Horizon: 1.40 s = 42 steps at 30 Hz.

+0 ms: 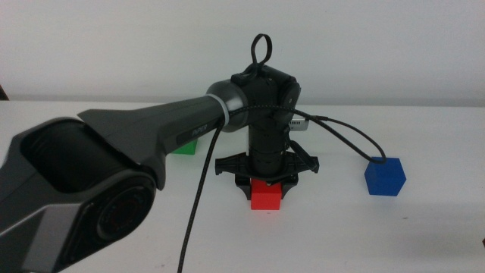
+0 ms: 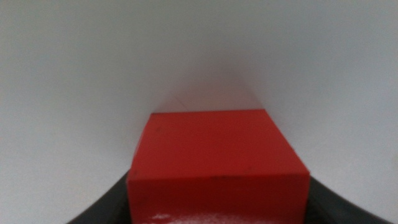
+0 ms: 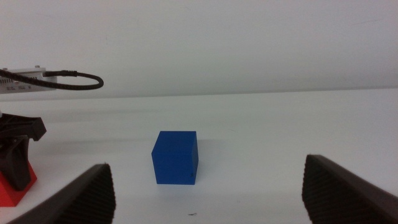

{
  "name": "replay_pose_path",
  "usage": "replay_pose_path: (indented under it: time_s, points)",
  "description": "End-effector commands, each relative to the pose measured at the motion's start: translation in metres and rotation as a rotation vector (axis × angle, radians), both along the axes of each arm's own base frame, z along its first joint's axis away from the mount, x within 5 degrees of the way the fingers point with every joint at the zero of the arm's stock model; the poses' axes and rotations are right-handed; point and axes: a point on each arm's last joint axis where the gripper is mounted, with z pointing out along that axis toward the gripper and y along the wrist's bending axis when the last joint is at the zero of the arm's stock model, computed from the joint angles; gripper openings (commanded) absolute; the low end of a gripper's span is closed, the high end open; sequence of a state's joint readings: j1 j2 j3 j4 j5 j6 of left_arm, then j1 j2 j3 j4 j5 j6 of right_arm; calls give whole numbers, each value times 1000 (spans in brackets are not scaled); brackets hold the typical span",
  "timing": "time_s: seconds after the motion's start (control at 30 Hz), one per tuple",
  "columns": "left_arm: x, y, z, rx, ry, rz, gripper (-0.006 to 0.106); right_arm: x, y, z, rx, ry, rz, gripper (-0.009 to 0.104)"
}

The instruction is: Stack red cubes first, then green, then blue cubes in a specific spot.

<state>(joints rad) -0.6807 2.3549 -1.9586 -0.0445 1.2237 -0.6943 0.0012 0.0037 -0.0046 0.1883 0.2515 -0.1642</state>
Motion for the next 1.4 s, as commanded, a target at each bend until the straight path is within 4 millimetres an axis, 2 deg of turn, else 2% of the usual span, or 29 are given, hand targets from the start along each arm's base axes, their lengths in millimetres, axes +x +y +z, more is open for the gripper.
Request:
replay_pose_path:
  time_s: [0.0, 0.2, 0.33, 0.37, 0.4, 0.53, 0.63, 0.83, 0.97, 1.03, 1.13, 1.2, 1.37]
  points:
    - [-5, 2, -13, 22, 96, -5, 9, -1, -1, -12, -10, 0, -8, 80]
    - [-6, 1, -14, 17, 101, -15, 9, -1, -1, -12, -10, 0, -8, 80]
    - [-6, 1, -14, 19, 104, -18, 15, -1, -1, -12, -10, 0, -8, 80]
    - [-6, 2, -14, 24, 111, -18, 24, -1, -1, -12, -10, 0, -8, 80]
    - [-8, 3, -12, 30, 119, -37, 60, -1, -1, -12, -10, 0, -8, 80]
    - [-7, 4, -2, 27, 94, -57, 82, -1, -1, -12, -10, 0, -8, 80]
    - [-7, 6, 16, 21, 52, -65, 94, -1, -1, -12, -10, 0, -8, 80]
    - [-19, 16, 77, -44, -47, -80, 94, -1, -1, -12, -10, 0, -8, 80]
    - [-34, 41, 113, 14, -143, -75, 94, -1, -1, -12, -10, 0, -8, 80]
    - [-33, 57, 127, 66, -212, -74, 94, -1, -1, -12, -10, 0, -8, 80]
    - [-17, 80, 137, 95, -255, -91, 94, -1, -1, -12, -10, 0, -8, 80]
    - [1, 94, 135, 81, -246, -121, 94, -1, -1, -12, -10, 0, -8, 80]
    - [44, 120, 113, 56, -216, -88, 94, -1, -1, -12, -10, 0, -8, 80]
